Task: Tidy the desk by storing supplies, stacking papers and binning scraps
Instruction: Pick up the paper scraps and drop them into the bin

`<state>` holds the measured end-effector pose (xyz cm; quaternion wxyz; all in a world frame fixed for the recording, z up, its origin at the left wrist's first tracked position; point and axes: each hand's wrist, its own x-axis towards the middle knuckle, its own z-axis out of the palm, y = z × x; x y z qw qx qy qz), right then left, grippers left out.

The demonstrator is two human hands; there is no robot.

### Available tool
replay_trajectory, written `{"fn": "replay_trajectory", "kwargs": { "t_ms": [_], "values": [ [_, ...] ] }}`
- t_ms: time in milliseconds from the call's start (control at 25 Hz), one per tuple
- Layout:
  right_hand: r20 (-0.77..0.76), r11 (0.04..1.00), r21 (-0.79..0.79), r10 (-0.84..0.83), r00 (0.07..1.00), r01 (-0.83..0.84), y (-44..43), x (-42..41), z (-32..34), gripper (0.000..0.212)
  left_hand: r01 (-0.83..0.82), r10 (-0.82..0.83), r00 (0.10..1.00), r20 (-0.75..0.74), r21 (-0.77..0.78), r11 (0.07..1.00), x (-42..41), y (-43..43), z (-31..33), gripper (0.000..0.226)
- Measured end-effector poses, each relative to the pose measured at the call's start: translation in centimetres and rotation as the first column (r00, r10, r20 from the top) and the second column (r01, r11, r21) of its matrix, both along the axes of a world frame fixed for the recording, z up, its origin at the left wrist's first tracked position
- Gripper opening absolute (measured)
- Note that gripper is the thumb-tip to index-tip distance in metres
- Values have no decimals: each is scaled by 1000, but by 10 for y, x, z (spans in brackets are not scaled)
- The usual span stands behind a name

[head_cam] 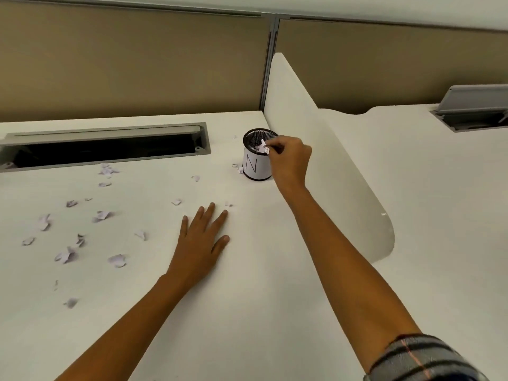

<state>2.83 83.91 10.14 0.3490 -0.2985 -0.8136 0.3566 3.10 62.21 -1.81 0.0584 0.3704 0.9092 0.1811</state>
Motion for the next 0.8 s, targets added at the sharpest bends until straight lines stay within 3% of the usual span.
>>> {"fn": "replay_trajectory", "kwargs": {
  "t_ms": [200, 320, 520, 640, 800],
  "values": [
    [220, 988, 144, 29, 975, -62, 26, -44, 5, 23, 54, -64, 992, -111, -91, 994, -3, -7, -4, 70],
    [237, 980, 187, 21, 971, -67, 26, -45, 13, 21, 45, -57, 990, -129, -90, 995, 0, -7, -5, 69],
    [43, 968, 247, 36, 998, -46, 16, -29, 14, 8, 73, -76, 996, -52, -48, 996, -2, -10, 1, 66],
    [-70, 957, 285, 72, 995, -49, -6, -7, 7, 6, 63, -66, 997, 44, 52, 997, 2, -23, 12, 52],
    [-103, 953, 264, 184, 978, -151, -58, 37, -20, 9, 44, -47, 998, 28, 98, 994, 16, -65, 15, 57]
  ]
}}
